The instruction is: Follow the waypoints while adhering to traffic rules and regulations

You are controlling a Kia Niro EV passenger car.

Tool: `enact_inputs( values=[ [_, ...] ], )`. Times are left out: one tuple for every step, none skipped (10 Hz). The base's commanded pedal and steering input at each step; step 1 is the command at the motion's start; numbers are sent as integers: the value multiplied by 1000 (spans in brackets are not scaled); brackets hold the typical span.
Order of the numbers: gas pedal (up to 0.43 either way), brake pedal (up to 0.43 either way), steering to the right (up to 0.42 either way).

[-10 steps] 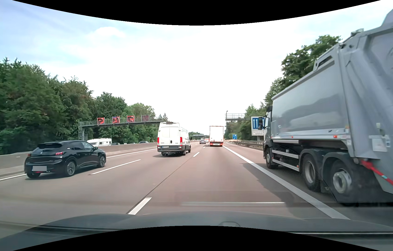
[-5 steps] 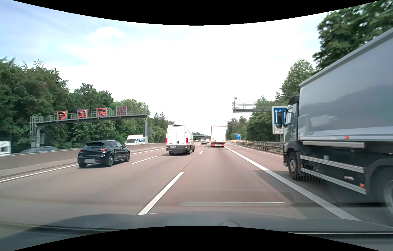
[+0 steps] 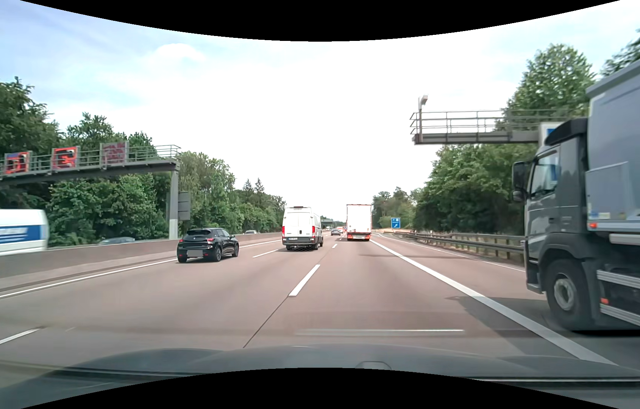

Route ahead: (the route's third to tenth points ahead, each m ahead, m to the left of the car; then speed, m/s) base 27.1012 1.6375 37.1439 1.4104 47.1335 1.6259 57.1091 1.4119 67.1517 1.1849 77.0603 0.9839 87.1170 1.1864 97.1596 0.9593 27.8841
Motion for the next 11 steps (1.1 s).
enact_inputs(
  values=[
    [260, 0, -6],
    [280, 0, -6],
    [287, 0, -7],
    [287, 0, -7],
    [287, 0, -7],
    [287, 0, -6],
    [287, 0, -6],
    [287, 0, -6],
    [287, 0, -5],
    [287, 0, -3],
    [287, 0, -1]
  ],
)
